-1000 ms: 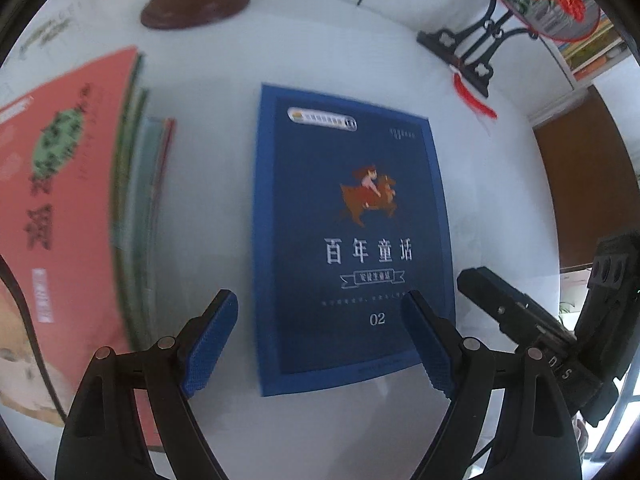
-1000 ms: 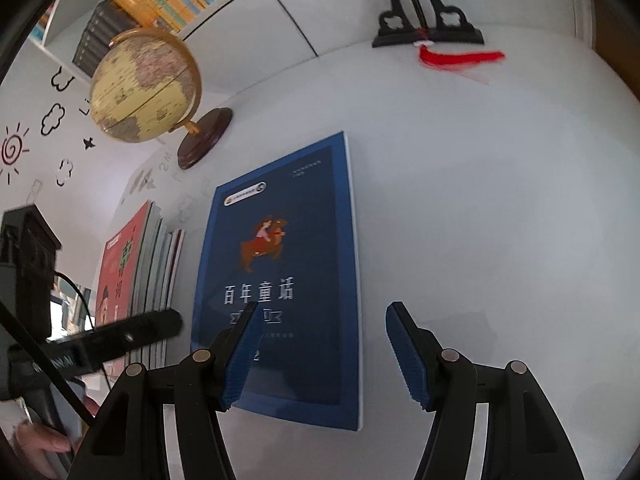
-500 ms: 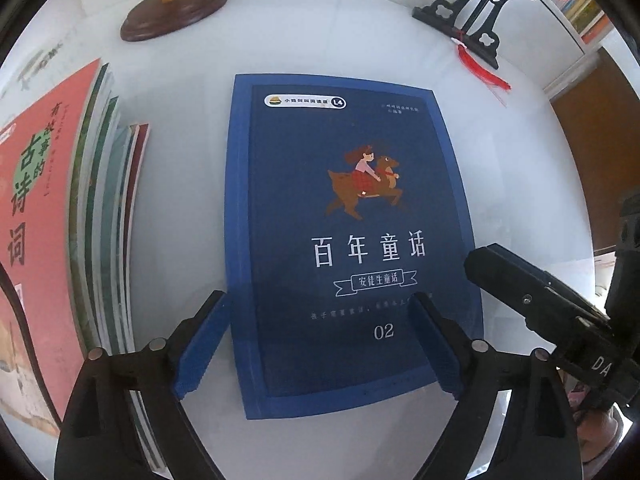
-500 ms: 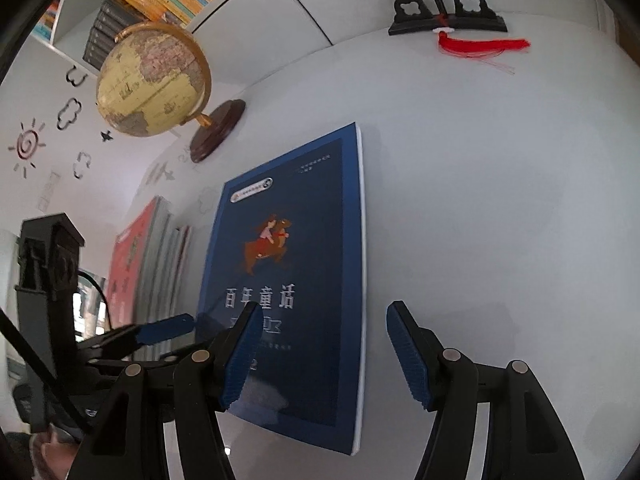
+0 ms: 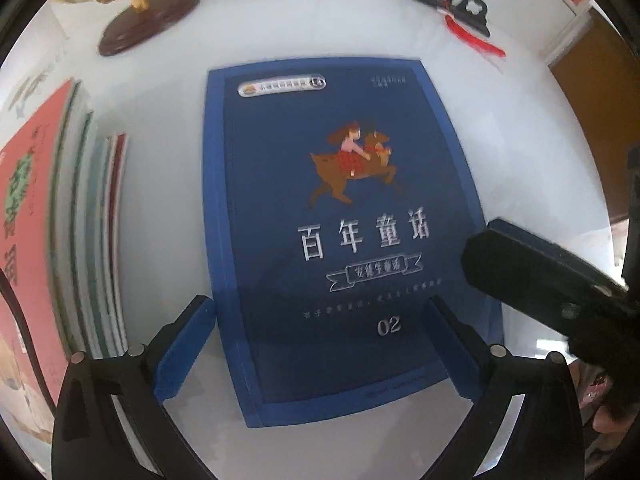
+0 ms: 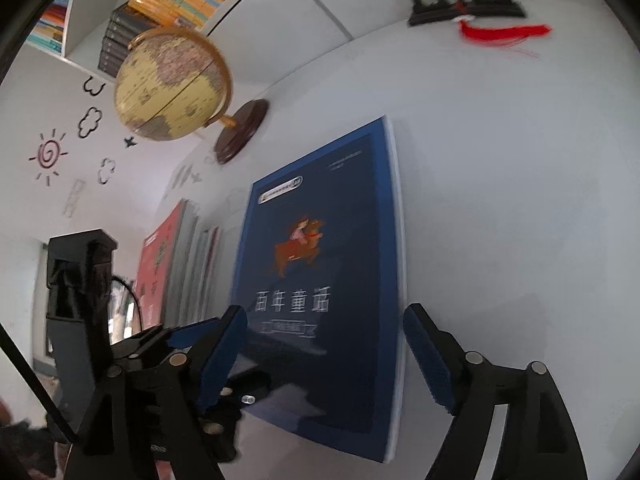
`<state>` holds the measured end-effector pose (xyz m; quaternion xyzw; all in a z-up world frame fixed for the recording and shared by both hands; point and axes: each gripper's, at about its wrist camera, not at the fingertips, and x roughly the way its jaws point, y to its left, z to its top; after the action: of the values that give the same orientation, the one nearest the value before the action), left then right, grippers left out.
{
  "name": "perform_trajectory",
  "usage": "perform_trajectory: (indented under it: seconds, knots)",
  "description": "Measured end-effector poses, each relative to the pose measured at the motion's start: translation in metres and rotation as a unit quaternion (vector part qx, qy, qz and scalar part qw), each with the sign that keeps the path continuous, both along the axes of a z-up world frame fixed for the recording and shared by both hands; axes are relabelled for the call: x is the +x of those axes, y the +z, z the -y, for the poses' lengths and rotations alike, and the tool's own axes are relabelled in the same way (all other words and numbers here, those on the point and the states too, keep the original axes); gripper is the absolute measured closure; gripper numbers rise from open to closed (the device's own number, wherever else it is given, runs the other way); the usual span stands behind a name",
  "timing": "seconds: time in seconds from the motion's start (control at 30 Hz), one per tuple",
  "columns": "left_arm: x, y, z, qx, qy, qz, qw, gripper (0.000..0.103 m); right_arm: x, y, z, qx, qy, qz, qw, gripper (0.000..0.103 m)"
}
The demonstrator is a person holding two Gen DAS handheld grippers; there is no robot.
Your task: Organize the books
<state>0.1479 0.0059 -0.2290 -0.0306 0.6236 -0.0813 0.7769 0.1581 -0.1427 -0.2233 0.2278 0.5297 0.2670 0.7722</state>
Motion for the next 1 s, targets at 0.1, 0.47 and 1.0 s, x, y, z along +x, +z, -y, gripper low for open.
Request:
perform_trajectory:
  seconds: [0.1, 0.47, 1.0]
  knots:
    - [0.001, -0.001, 0.0, -0.003, -0.007, -0.002, 1.0, 0.001, 0.003, 0.0, -0.005, 0.01, 0.002, -0.005, 1.0, 0.005]
    - [-0.011, 0.002, -0.017, -0.034, -0.003, 0.008, 0.9994, 0.001, -0.01, -0.007, 0.035, 0.154, -0.005, -0.008, 0.988, 0.079]
    - [-0.016, 0.002, -0.053, -0.26, 0.104, -0.031, 0.9594, 0.001, -0.023, 0.003, 0.059, 0.263, -0.031, 0.002, 0.964, 0.1]
